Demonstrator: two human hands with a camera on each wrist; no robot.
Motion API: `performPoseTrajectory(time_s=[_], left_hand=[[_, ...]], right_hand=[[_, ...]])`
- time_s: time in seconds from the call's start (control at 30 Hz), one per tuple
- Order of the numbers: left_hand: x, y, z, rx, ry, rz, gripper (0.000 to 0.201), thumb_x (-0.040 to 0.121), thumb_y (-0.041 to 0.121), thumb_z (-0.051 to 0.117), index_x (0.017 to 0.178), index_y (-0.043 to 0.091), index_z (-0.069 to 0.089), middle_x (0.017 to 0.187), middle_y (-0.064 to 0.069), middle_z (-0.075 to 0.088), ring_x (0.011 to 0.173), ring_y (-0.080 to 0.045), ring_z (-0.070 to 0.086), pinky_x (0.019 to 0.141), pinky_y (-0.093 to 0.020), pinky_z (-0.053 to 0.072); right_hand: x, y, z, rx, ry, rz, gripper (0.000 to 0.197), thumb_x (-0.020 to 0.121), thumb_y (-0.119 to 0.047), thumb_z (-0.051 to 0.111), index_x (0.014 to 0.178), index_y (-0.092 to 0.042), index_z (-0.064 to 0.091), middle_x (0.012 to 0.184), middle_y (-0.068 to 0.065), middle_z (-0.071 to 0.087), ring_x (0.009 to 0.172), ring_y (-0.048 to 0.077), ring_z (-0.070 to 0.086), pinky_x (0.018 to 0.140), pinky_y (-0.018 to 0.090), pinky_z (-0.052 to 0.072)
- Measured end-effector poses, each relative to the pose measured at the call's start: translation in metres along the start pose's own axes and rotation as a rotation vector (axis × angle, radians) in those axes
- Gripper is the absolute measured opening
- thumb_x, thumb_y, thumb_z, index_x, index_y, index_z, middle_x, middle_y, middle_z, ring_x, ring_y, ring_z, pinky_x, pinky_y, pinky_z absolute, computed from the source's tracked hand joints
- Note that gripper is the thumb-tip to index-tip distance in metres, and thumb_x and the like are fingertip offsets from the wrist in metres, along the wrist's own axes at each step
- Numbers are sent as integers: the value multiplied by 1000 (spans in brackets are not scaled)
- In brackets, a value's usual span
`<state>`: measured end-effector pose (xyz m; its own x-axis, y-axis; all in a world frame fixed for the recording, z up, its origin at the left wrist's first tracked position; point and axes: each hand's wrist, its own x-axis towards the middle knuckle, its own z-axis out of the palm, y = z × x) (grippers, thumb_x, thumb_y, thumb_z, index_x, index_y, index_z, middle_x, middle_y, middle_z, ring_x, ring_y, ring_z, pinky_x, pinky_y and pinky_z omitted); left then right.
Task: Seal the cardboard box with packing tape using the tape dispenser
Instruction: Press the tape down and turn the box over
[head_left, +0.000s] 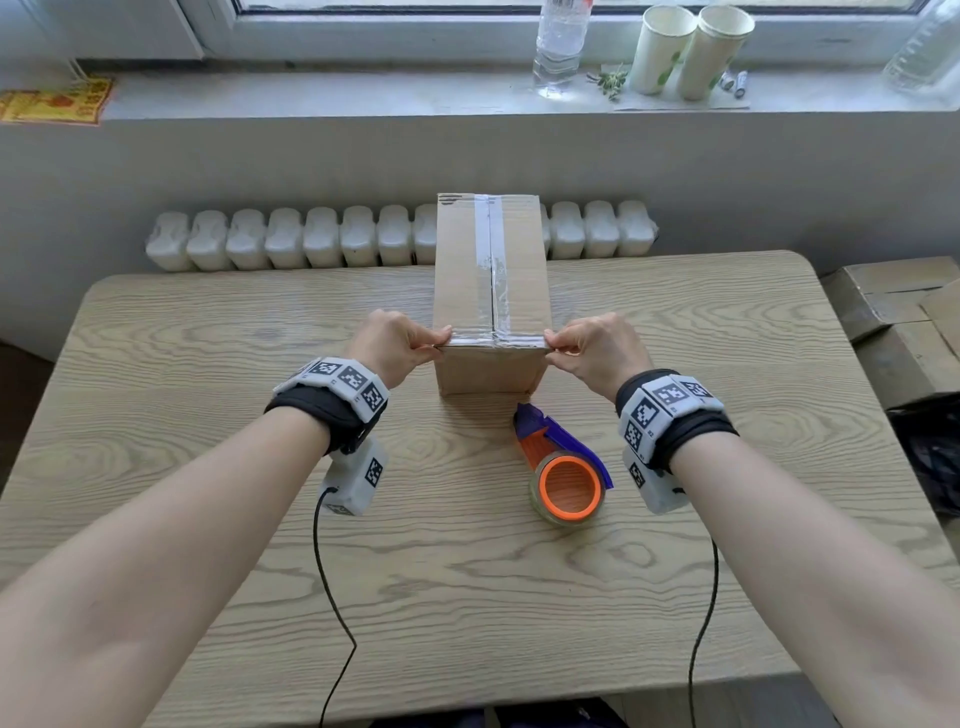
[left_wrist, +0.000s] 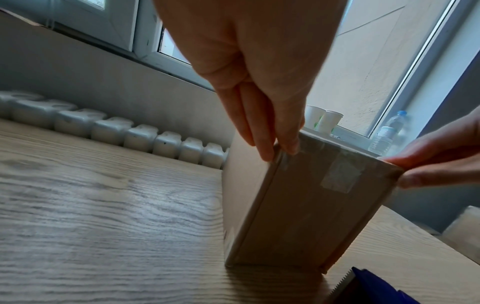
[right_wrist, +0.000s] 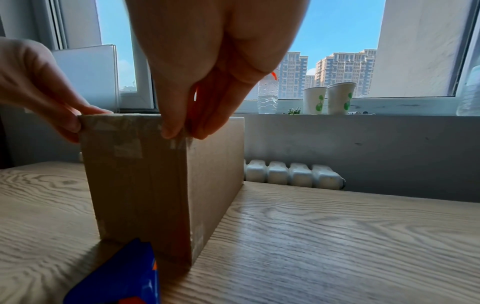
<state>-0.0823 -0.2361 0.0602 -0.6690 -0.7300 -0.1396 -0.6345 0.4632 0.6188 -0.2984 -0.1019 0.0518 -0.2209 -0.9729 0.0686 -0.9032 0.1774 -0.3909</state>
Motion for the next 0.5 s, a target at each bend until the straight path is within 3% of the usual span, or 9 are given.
performPoseTrajectory(time_s=[0.13, 0.2, 0.23, 0.3, 0.37, 0.5], left_hand=[[-2, 2, 1, 40, 27, 25, 25, 86, 21, 64, 109, 13, 69, 101, -10, 74, 94, -17, 69, 78, -11, 43], [-2, 2, 0, 77, 7, 44, 26, 87, 21, 64, 111, 15, 68, 102, -11, 74, 96, -19, 69, 84, -22, 49], [-1, 1, -1, 98, -6, 53, 26, 87, 21, 64, 112, 16, 68, 102, -11, 74, 97, -20, 69, 87, -26, 51], [-1, 0, -2, 126, -18, 57, 28, 86, 21, 64, 114, 18, 67, 103, -11, 74, 99, -21, 69, 90, -31, 51], [-2, 1, -1, 141, -10, 58, 28, 86, 21, 64, 114, 19, 66, 103, -10, 74, 99, -21, 69, 89, -28, 50], [-4, 5, -1, 162, 10, 44, 29, 87, 25, 63, 115, 20, 66, 105, -11, 73, 96, -22, 68, 84, -27, 49]], right_hand=[[-2, -5, 3, -23, 7, 48, 19, 89, -21, 62, 96, -8, 73, 89, 10, 72, 84, 28, 65, 72, 36, 52], [-5, -6, 5, -55, 36, 34, 15, 85, -21, 66, 93, -8, 68, 102, 9, 66, 94, 27, 61, 75, 37, 51], [-6, -8, 7, -65, 55, 0, 18, 82, -21, 69, 94, -8, 66, 112, 10, 63, 102, 27, 60, 83, 39, 51], [-5, -12, 14, -40, 53, -87, 35, 80, -21, 70, 111, -7, 63, 134, 13, 54, 122, 29, 52, 103, 40, 41], [2, -21, 24, -7, 12, -178, 51, 83, -20, 67, 130, -7, 53, 143, 13, 46, 133, 27, 43, 110, 36, 28], [13, -37, 47, -80, 2, -298, 52, 78, -14, 69, 127, -5, 56, 131, 17, 57, 121, 33, 55, 104, 43, 31]])
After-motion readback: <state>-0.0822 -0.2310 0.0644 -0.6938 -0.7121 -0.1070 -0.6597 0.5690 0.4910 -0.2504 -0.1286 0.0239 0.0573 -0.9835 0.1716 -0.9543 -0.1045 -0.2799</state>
